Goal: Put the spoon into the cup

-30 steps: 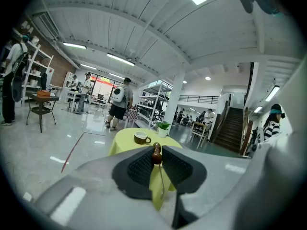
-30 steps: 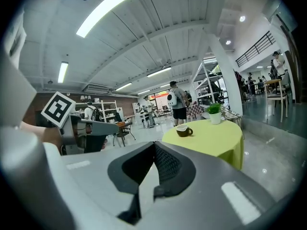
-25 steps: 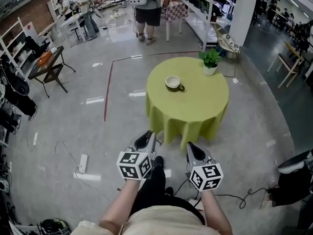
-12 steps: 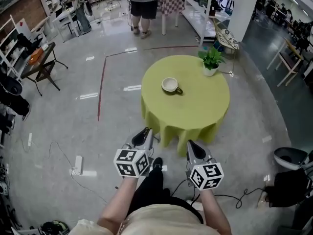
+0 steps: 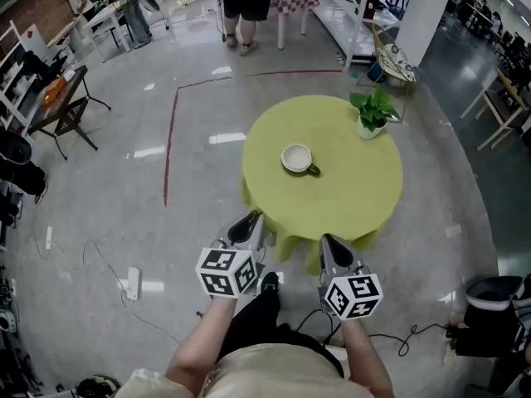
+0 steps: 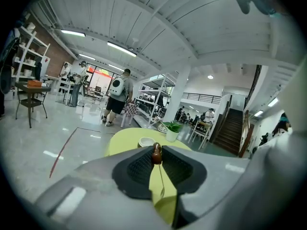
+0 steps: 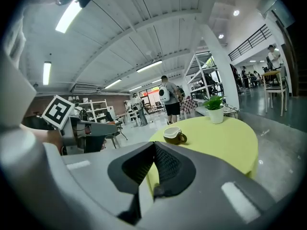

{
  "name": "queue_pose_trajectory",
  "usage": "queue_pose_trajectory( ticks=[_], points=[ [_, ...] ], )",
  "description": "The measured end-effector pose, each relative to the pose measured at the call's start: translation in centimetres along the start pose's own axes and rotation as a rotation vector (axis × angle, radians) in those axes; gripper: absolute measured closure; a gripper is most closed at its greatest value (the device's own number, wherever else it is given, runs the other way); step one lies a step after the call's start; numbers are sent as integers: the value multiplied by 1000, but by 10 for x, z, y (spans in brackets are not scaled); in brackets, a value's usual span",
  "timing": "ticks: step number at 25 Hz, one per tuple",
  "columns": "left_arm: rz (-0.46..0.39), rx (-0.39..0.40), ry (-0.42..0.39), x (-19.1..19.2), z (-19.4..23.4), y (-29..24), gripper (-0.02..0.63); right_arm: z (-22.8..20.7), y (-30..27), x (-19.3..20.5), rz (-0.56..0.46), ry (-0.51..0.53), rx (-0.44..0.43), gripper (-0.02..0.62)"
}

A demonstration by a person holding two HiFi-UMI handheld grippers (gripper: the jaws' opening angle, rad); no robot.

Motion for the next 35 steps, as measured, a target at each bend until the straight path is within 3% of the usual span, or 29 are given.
queue_pose_trajectory(
  ticks=[18, 35],
  points=[
    [26, 82, -14, -40, 14, -104, 551, -58, -69, -28, 6, -30, 96, 594],
    [23, 108, 6, -65, 16, -142, 551, -80, -91, -45, 15, -28, 120, 594]
  ],
)
Point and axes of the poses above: the fingertips, and each gripper's own axes: y backward along the fingers, z to its left, x out of its underside, the point moved 1 cm from there along y, backward along the fingers, and after that the axes turned 12 degrees about -x, right-handed, at the moved point
